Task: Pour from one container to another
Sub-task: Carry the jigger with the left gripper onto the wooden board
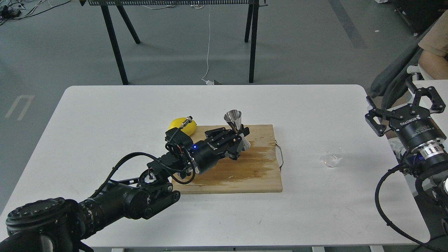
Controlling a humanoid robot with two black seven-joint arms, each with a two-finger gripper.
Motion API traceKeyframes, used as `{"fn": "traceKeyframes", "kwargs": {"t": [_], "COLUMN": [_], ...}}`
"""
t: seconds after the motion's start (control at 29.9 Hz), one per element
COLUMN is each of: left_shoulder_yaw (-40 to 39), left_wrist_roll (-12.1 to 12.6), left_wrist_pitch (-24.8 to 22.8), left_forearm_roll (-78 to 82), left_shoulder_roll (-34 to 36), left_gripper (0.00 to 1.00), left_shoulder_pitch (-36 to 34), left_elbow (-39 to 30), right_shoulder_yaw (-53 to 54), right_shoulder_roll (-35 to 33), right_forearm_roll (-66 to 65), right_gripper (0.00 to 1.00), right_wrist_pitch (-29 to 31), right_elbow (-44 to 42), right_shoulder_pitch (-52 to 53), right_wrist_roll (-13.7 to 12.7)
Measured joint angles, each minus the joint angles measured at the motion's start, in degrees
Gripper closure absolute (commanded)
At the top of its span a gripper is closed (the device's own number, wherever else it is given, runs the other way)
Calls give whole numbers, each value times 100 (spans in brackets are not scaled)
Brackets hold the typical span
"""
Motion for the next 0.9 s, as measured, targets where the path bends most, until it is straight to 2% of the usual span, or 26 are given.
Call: {"fn": "traceKeyframes", "kwargs": {"t": [0.9], "left_shoulder_yaw": [306], "left_wrist_roll": [0], "left_wrist_pitch": [0], "left_forearm_roll": [-7], "left_shoulder_roll": [-15], "left_gripper": [85], "left_shoulder_pitch": [192], "left_elbow": [924], "right_shoulder_yaw": [15], "right_shoulder_roll": [-2], "right_forearm_roll": [8], "right_gripper": [1], "right_wrist_pitch": [0], "right_elbow": [8], "right_shoulder_pitch": [-10], "right_wrist_roll": [7]}}
